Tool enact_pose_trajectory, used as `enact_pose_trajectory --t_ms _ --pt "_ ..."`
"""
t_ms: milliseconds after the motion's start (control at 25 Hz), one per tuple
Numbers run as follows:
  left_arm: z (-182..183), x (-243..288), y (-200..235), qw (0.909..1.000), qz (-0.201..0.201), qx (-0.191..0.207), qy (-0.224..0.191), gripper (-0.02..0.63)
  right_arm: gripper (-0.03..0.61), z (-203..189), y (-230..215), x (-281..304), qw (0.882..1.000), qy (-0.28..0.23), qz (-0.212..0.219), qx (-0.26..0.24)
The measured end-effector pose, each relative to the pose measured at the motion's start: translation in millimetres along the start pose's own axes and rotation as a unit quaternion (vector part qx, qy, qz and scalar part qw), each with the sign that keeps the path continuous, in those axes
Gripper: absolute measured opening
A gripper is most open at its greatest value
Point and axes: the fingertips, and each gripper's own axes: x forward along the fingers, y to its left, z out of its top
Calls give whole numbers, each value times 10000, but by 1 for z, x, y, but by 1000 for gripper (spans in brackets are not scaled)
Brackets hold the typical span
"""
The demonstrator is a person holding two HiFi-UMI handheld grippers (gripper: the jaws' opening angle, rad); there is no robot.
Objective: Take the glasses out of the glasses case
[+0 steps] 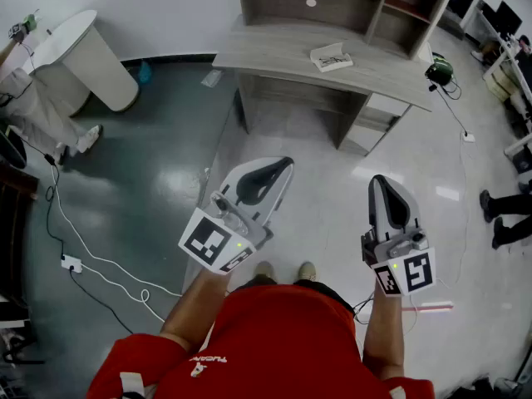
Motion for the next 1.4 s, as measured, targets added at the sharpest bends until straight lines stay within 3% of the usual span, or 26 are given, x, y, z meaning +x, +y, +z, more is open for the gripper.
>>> enact_pose_trajectory --t_ms 400,880,1160,1400 --pt "0 -15 3 10000 -53 10 -14 9 5 -2 13 7 9999 -67 38 126" --pt "-7 -38 52 9997 -226 -69 -22 11 5 -20 40 32 9995 88 -285 41" --pt "-27 -8 79 9994 -325 -112 93 9 5 -33 13 56 9992 121 -375 13" --pt "-52 52 118 9994 -224 -14 272 10 5 -50 -54 103 9995 29 -320 36"
